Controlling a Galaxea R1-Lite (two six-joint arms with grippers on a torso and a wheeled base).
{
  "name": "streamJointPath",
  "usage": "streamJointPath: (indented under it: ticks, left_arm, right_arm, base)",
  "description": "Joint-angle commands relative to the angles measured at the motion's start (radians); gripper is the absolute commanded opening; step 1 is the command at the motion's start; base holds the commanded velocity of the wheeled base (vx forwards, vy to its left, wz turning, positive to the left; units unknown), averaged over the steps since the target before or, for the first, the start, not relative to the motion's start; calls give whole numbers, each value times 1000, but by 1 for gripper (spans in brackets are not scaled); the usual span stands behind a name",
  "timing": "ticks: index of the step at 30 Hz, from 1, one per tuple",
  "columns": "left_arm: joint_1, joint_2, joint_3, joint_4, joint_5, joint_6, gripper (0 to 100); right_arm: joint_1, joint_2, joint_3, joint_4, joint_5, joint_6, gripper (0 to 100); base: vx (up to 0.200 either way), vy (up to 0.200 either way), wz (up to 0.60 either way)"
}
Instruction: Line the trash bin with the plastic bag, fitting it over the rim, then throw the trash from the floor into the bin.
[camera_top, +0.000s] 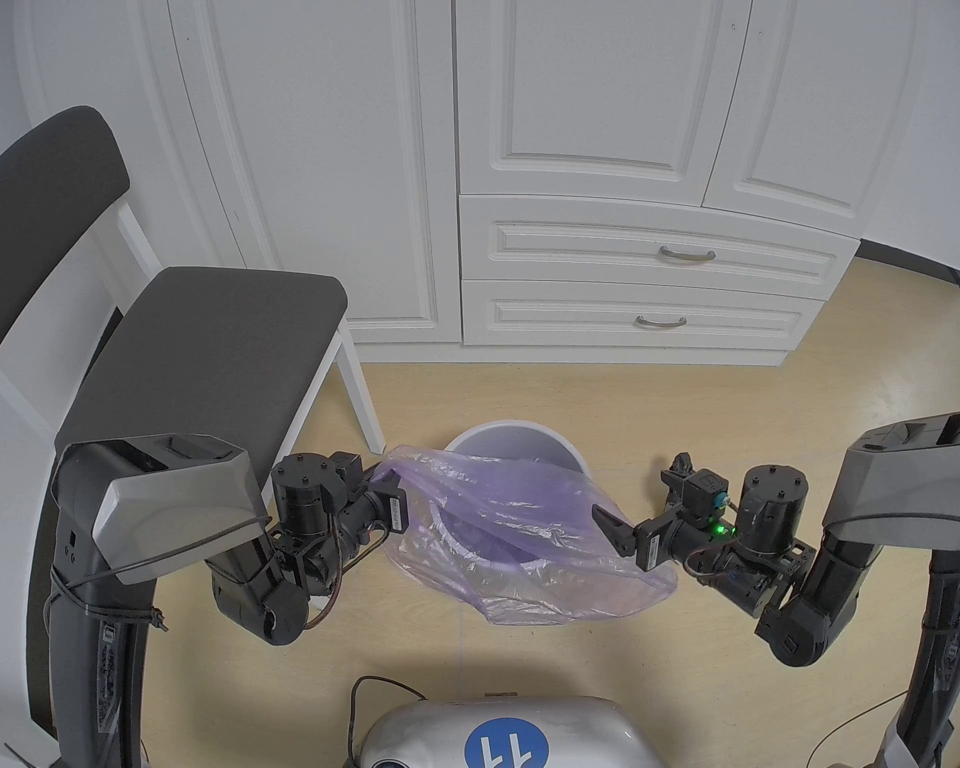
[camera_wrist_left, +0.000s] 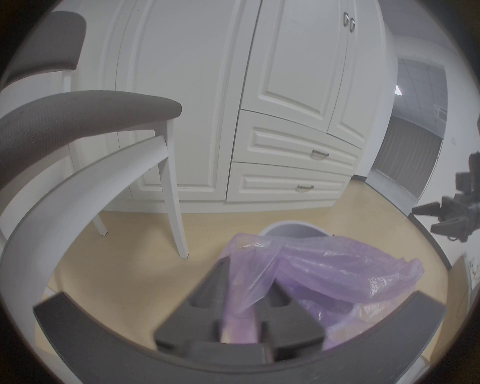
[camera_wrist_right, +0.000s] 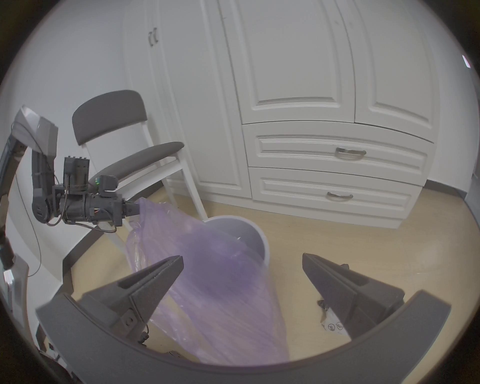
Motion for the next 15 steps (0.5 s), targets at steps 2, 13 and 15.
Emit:
streamJointPath:
  ticks: [2,13,15]
  left_arm:
    - [-1,-14,44,25,-2,33,100]
    - [5,-40,46,33,-2,35,100]
    - [4,-38,43,36,-4,35,100]
  right_arm:
    - [121,2,20,-18,-150,-29,100]
    - [169,11,-453,609,-161,-221,100]
    - [173,16,-471,648,-161,-224,100]
  base:
    - [0,0,0]
    - [0,0,0]
    - [0,0,0]
